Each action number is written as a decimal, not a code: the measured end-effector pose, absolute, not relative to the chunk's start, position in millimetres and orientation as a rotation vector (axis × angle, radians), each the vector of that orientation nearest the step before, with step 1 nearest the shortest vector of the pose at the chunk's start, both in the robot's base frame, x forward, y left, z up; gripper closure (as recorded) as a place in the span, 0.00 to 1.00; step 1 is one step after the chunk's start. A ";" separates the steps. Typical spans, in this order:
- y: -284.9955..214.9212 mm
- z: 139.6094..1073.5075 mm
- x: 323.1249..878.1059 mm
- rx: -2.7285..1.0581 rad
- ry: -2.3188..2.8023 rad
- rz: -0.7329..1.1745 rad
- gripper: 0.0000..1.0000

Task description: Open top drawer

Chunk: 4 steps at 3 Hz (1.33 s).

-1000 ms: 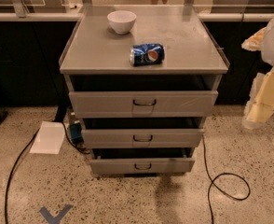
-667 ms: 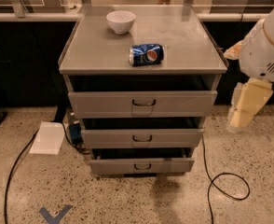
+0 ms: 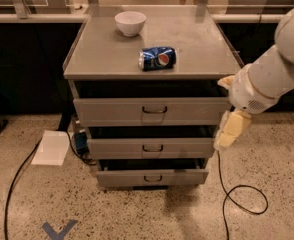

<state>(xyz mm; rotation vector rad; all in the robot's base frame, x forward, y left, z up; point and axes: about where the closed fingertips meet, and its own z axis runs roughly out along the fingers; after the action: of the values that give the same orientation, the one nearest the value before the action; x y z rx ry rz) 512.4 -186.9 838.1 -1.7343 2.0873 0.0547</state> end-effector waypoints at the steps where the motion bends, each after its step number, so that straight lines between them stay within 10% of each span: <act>1: -178.1 797.2 542.7 -1.642 2.059 0.087 0.00; 4: -176.5 796.6 551.9 -1.611 2.031 0.060 0.00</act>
Offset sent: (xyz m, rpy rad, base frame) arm 0.0268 0.0080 -0.0370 0.0680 -0.0343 -0.0302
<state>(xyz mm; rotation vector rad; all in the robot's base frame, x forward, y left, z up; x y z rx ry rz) 551.9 -176.5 796.6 -1.6110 2.0314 0.0599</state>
